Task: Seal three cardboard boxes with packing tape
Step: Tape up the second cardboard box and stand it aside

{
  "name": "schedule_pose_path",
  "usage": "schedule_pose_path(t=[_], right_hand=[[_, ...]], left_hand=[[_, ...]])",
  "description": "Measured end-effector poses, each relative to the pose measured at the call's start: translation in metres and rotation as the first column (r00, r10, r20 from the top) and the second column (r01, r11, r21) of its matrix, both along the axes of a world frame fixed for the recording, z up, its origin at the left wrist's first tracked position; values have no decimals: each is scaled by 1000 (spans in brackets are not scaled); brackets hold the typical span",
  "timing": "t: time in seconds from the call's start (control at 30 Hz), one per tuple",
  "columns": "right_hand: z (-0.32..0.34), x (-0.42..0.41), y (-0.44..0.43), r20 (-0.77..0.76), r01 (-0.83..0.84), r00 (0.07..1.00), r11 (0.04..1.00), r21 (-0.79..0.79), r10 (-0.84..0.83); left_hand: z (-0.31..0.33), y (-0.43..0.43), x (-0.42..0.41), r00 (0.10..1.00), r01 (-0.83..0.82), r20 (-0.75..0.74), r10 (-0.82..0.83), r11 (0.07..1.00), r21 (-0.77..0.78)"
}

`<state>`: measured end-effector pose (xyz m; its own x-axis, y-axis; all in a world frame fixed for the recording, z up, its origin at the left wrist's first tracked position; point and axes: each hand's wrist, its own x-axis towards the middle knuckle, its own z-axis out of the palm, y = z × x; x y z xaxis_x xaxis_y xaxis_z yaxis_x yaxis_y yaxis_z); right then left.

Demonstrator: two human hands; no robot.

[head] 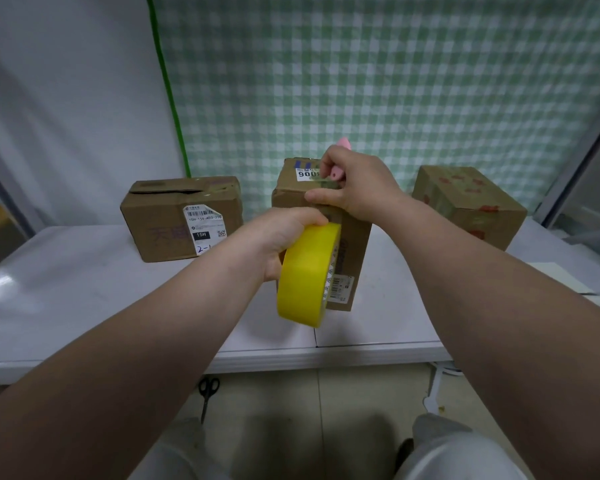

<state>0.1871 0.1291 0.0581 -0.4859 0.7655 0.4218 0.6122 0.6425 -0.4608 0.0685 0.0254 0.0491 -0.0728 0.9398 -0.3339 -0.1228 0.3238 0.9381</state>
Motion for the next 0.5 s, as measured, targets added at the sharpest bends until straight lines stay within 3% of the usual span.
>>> schedule_pose_path(t=[0.17, 0.4, 0.5], right_hand=[[12, 2, -3, -254, -10, 967, 992, -127, -23], [21, 17, -15, -501, -159, 863, 912, -379, -58], [18, 20, -20, -464, -210, 886, 895, -394, 4]], left_hand=[[0, 0, 2, 998, -26, -58, 25, 1000, -3], [-1, 4, 0, 997, -54, -46, 54, 999, 8], [-2, 5, 0, 997, -60, -48, 61, 998, 14]])
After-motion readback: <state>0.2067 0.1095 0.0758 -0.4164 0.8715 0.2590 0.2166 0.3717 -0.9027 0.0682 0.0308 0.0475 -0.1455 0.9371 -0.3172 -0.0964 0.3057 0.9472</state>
